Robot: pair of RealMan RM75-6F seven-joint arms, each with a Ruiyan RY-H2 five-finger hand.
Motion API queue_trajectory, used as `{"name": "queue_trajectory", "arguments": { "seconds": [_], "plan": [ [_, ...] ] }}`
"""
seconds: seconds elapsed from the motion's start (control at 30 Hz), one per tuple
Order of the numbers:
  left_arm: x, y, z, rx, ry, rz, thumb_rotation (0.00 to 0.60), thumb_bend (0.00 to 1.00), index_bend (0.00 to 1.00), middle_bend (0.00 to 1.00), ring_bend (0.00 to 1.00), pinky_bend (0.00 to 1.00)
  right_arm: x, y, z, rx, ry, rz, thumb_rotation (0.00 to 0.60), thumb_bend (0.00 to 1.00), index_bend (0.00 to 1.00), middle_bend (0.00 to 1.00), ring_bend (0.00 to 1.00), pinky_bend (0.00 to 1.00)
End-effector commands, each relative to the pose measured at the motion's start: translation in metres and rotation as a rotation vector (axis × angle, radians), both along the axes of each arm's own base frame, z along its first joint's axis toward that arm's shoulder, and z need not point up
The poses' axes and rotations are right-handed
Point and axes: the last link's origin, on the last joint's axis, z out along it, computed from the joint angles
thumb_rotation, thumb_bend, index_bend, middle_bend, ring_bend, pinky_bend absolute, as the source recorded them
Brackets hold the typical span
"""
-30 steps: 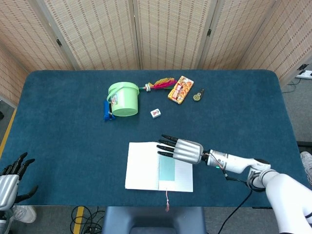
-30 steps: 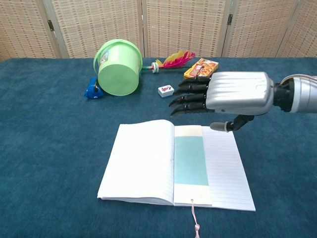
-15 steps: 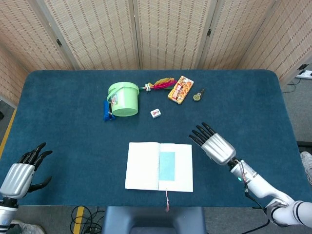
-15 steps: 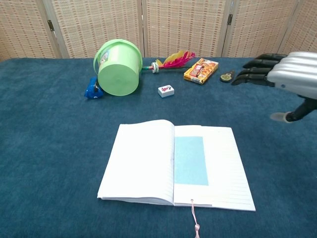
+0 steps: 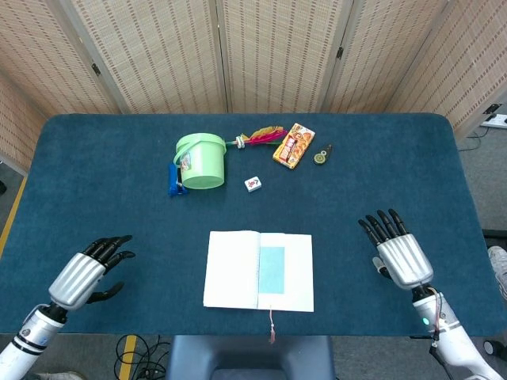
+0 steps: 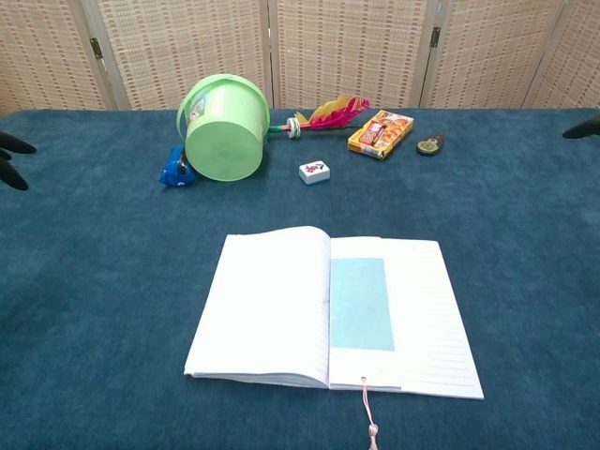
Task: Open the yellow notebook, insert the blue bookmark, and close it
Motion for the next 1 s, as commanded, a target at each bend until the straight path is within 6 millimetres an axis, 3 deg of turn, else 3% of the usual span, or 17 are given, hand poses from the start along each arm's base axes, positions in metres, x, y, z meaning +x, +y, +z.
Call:
{"name": "queue_trajectory", "arguments": {
  "seconds": [0.03,0.17,0.33,0.63,1.0],
  "plan": [
    [0.005,0.0,-0.012,-0.029,-0.002,-0.056,0.6,0.31,0.3,0.14,0.17,0.22,-0.005,0.01,0.008,-0.021,-0.028,-0.035,0.6,0.26,0.09,0.11,0.0,0.0],
    [0.011,0.0,-0.029,-0.063,-0.008,-0.115,0.6,0.24,0.3,0.15,0.17,0.22,-0.011,0.018,0.02,-0.055,-0.058,-0.061,0.6,0.25,0.09,0.11,0.0,0.0],
    [0.019,-0.001,-0.054,-0.132,0.001,-0.207,0.6,0.22,0.32,0.16,0.18,0.22,-0.014,0.023,0.03,-0.081,-0.073,-0.071,0.6,0.25,0.09,0.1,0.0,0.0],
    [0.036,0.001,-0.096,-0.211,0.023,-0.324,0.6,0.22,0.33,0.16,0.19,0.22,-0.014,0.025,0.034,-0.091,-0.092,-0.069,0.6,0.25,0.09,0.1,0.0,0.0],
    [0.047,0.004,-0.142,-0.233,0.037,-0.347,0.6,0.22,0.33,0.16,0.19,0.22,-0.016,0.026,0.035,-0.092,-0.117,-0.081,0.6,0.24,0.09,0.1,0.0,0.0]
  ]
}}
